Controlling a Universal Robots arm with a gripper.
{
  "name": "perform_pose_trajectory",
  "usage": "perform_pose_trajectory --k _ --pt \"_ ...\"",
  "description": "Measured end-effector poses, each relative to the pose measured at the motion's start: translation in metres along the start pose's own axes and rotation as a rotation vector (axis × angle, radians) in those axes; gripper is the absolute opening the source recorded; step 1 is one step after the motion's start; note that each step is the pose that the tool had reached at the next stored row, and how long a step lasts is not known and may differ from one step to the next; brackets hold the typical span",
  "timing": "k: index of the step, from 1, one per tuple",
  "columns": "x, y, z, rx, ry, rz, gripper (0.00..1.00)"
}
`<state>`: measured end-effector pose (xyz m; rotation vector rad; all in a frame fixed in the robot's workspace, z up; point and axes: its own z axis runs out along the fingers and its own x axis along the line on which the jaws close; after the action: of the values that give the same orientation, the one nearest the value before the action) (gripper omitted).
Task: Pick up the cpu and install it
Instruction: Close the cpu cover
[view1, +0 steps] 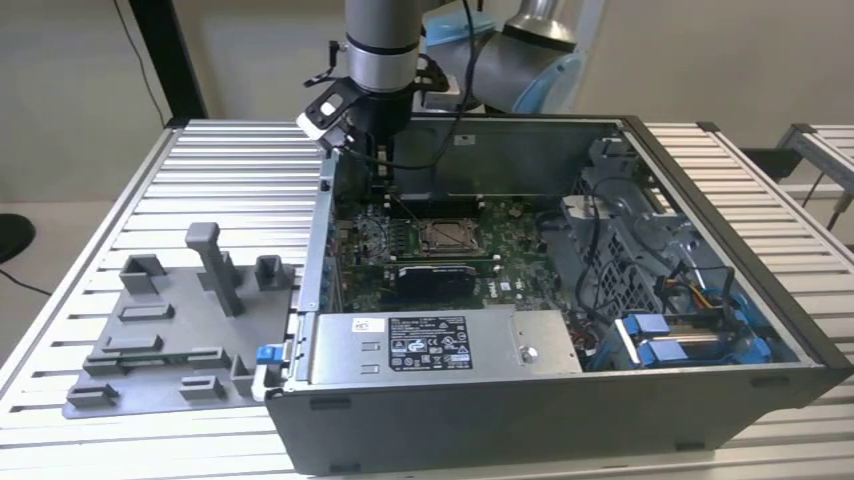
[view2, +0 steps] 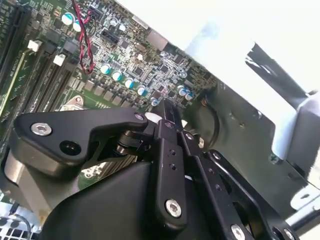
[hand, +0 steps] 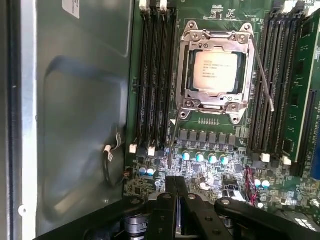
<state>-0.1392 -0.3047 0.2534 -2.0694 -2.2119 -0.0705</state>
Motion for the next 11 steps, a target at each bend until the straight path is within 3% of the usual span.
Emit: perform_pose_trajectory --k 4,9,11 --pt "-0.0001 0.0003 0.0062 -0.0027 0.001 0.0 0.0" --pt "-0.0002 0.0002 0.0066 -0.0029 0.0006 0.001 0.0" --pt "-0.0002 0.0002 0.0066 -0.0133 0.0002 0.0 0.0"
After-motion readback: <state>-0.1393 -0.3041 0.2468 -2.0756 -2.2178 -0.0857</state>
